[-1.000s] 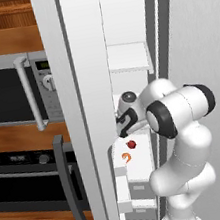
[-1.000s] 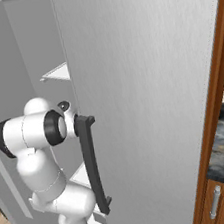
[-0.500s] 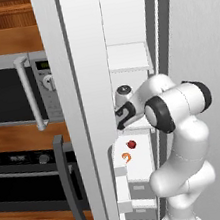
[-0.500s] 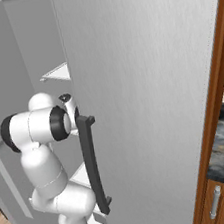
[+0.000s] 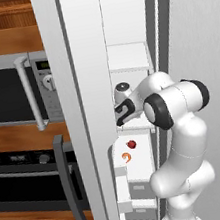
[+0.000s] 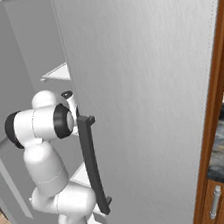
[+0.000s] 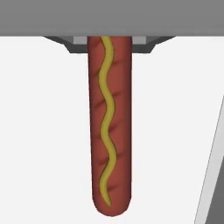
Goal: Store the hot dog in the freezer for long-term storage. Close the freezer door after placing the cooked food.
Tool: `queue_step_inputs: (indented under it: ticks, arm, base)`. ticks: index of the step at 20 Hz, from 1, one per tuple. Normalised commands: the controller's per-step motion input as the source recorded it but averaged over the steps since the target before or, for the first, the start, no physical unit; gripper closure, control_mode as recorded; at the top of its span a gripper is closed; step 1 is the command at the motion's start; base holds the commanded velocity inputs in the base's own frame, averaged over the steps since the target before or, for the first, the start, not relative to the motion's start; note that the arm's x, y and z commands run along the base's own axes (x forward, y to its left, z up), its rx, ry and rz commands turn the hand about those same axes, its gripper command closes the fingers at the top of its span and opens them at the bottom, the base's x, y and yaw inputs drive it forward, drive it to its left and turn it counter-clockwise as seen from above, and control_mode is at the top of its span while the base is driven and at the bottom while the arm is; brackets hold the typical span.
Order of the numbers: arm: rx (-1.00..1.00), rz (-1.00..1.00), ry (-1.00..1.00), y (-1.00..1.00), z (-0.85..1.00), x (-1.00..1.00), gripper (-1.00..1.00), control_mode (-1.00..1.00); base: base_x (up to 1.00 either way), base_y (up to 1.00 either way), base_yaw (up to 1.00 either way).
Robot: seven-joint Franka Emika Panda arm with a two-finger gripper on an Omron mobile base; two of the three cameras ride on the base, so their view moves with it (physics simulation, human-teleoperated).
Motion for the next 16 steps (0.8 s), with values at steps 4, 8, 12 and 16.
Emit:
queue_step_inputs:
  ticks: [4,8,12,16]
  arm:
    - [0.00,-0.01,-0.04,-0.05,-0.16,0.05,1.00,-1.00]
    - [0.00,0.00,-0.08,-0.10,-0.09,0.02,1.00,-1.00]
    - [0.00,0.00,-0.01,-0.07,-0.01,0.00,-1.00,-1.00]
    - [0.00,0.00,0.00,-0.06,0.00,0.00,-1.00,-1.00]
  base:
    - [0.00,0.00,0.00]
    - [0.00,0.00,0.00]
    - [0.00,0.00,0.00]
    - [0.00,0.00,0.00]
